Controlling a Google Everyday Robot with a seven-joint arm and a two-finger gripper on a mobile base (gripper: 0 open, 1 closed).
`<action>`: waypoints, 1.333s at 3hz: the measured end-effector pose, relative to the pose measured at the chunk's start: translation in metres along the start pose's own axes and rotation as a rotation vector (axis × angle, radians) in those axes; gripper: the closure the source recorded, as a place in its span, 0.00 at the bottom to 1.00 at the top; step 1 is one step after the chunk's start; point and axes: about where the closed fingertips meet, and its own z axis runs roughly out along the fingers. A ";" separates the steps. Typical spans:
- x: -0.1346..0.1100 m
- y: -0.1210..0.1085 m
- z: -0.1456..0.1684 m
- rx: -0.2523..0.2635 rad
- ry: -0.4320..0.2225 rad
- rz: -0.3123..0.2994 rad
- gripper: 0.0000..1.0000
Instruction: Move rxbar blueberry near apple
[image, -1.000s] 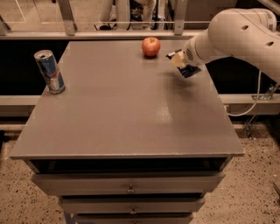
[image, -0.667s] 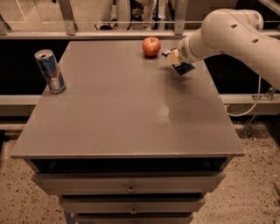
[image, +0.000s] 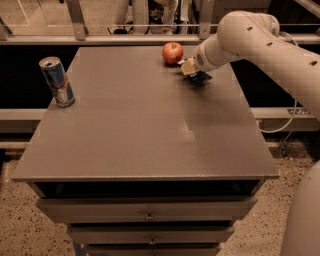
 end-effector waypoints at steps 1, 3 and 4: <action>-0.002 0.004 0.013 -0.019 0.016 -0.012 0.74; -0.004 0.010 0.026 -0.040 0.011 -0.012 0.04; -0.005 0.008 0.025 -0.031 -0.004 -0.005 0.00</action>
Offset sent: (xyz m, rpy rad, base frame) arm 0.0137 0.0136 -0.0126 -0.0031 0.0277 0.0327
